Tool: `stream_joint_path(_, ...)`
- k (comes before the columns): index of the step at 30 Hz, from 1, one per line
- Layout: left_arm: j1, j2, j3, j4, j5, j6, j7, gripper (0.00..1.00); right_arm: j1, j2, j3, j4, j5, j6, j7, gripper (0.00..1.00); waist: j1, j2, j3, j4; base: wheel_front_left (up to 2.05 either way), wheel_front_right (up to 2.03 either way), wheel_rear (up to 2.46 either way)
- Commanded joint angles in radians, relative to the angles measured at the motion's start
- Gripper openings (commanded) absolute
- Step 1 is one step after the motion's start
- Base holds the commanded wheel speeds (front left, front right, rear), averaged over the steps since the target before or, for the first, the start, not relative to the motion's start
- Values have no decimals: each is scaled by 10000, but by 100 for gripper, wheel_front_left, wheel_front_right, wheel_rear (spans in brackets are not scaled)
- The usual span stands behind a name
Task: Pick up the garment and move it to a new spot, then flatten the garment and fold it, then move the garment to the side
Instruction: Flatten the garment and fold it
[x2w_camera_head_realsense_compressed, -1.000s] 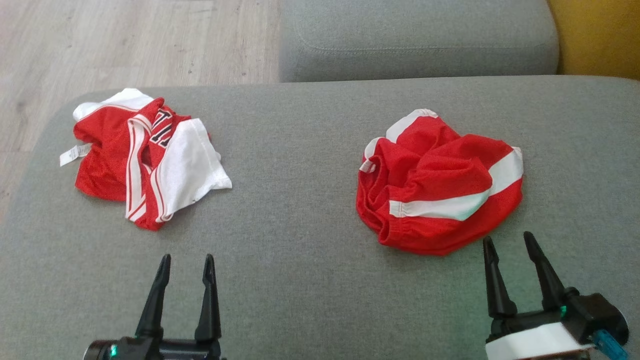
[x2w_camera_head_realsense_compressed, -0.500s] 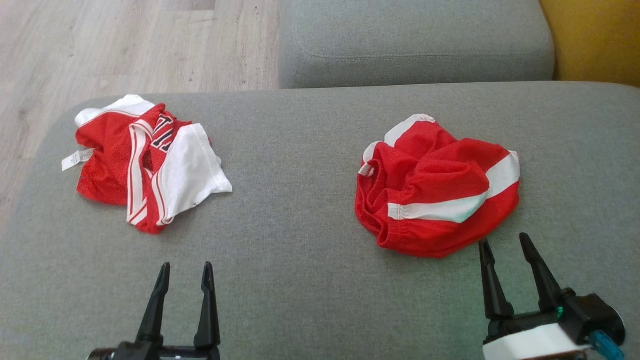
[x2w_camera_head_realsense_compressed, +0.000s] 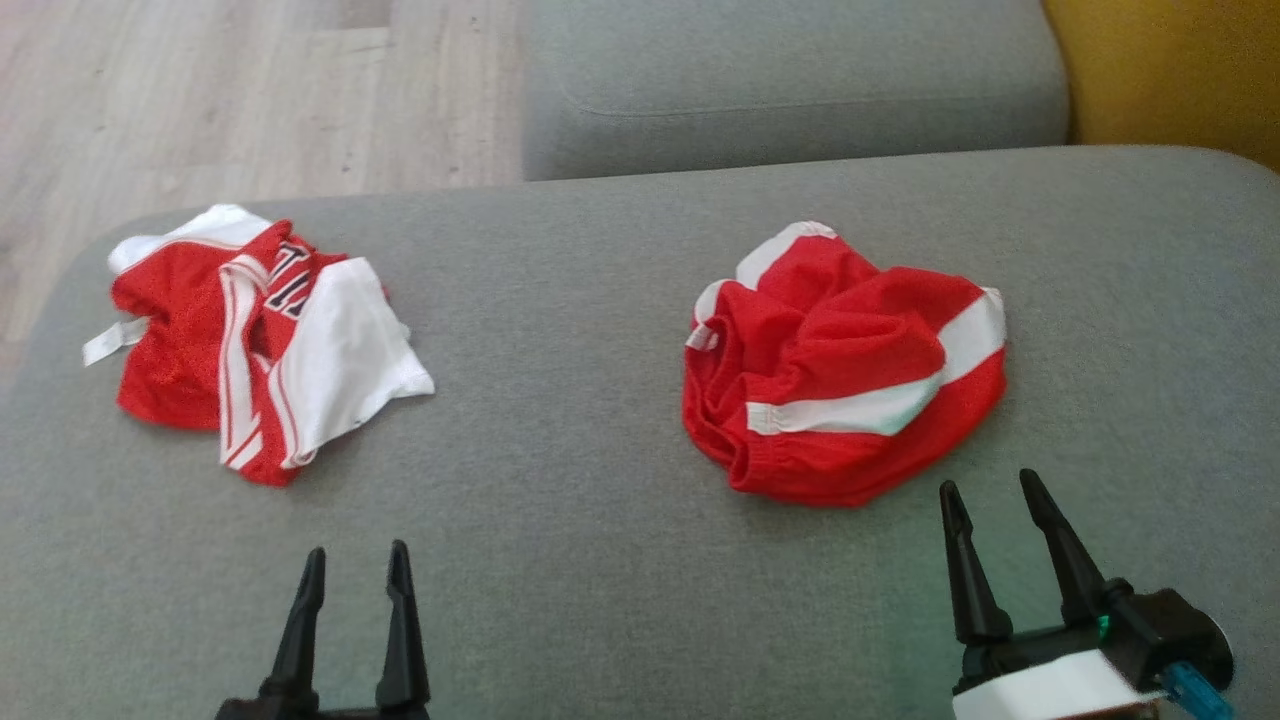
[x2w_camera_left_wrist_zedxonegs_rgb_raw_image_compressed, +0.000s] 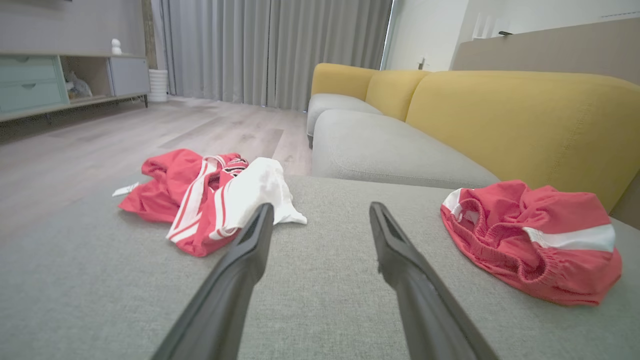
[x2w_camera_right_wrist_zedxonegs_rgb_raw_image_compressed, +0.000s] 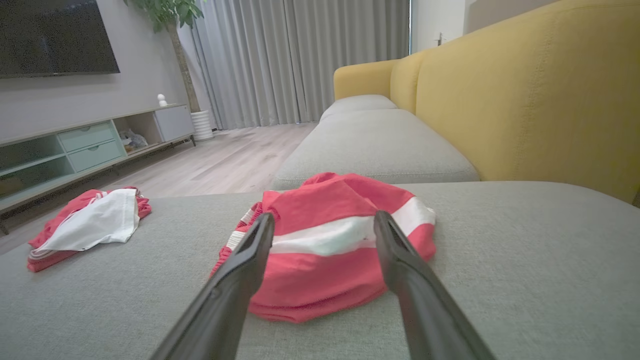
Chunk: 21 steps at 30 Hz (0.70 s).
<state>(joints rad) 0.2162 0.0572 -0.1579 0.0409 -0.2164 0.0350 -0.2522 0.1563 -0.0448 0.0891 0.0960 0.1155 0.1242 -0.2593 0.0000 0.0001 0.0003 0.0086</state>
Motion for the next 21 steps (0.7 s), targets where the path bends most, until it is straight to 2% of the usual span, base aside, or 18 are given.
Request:
stream_joint_path(1,-390,-70,386,-203,-233,-17,-95,100,-249,-54,233,-316,-35,65,-24,100,0,-1,89,-245,0,0,0)
stream_joint_path(6,-771,-70,163,144,-491,-507,-95,100,-331,-54,282,-335,-97,65,-24,100,0,-1,292,-737,0,0,0)
stream_joint_path(10,-1544,-70,-429,973,-683,-1070,-95,100,-557,-54,389,-408,-175,65,-24,100,0,-1,687,-1241,0,0,0)
stream_joint_path(13,-2358,-70,-988,1698,-1291,-1366,-95,100,-761,-54,483,-476,-205,65,-24,100,0,-1,1015,-1612,0,0,0)
stream_joint_path(16,-3231,-70,-1558,2380,-1990,-1539,15,100,-954,-54,538,-558,-196,65,-24,100,0,-1,1355,-1973,0,0,0)
stream_joint_path(21,-4471,9,-2333,3228,-2349,-1635,467,100,-1099,-54,591,-681,-154,65,-24,100,0,-1,1810,-2436,0,0,0)
